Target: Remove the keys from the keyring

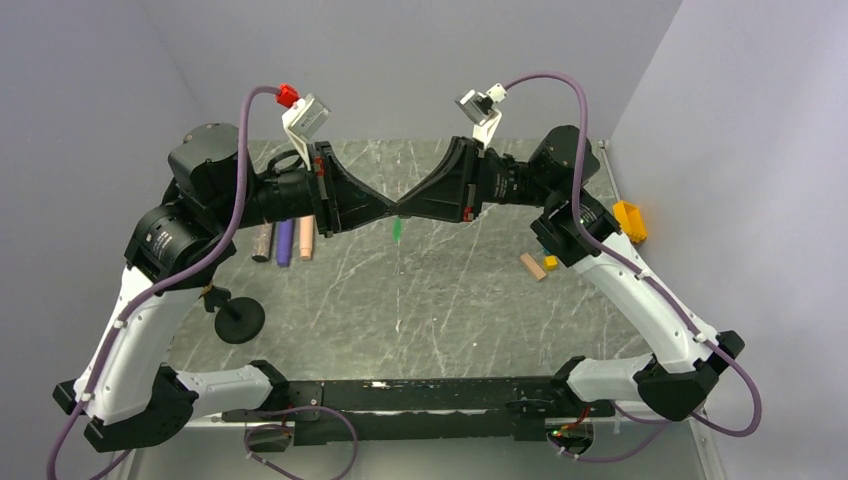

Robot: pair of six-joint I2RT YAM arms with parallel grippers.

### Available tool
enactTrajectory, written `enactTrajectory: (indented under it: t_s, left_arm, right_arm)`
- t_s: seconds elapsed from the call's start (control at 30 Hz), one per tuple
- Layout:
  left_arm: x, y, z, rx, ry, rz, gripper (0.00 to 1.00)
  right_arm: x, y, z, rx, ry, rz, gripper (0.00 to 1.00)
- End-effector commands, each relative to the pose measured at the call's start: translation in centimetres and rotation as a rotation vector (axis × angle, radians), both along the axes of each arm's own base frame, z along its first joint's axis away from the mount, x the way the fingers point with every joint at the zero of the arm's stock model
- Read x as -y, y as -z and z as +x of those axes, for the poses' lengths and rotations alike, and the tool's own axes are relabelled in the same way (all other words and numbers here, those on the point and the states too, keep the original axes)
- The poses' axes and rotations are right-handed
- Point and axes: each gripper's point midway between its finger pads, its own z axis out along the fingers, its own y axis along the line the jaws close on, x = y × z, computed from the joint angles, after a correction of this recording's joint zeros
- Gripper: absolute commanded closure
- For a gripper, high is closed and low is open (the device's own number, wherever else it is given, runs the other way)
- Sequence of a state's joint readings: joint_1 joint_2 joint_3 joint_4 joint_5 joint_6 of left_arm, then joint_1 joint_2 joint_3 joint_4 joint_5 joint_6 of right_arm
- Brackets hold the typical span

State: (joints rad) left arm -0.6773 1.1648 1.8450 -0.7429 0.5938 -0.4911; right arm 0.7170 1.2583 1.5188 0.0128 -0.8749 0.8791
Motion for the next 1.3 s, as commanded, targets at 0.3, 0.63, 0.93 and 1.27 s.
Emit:
enactTrajectory:
  t_s: [0.3, 0.63, 0.93, 1.27]
  left_arm:
    - [-0.8, -1.3, 1.7, 0.016, -0.113, -0.004, 1.0]
    - [-1.0, -1.8, 1.9, 0.012, -0.136, -0.019, 1.0]
    - [-1.3, -3.3, 0.9, 0.026, -0.117, -0.051, 0.65]
    - [-2.7, -4.9, -0.8, 0.089, -0.111, -0.073, 0.39]
  right_arm:
    - [-0.2, -1.2, -0.9, 0.04, -0.07, 0.027, 0.9]
    - [-0.5, -0.8, -0.6, 0.027, -0.074, 0.014, 1.0]
    - [-0.6, -0.1, 0.1, 0.027, -0.03, -0.038, 1.0]
    - [-0.3, 0.0, -0.1, 0.059, -0.023, -0.049, 1.0]
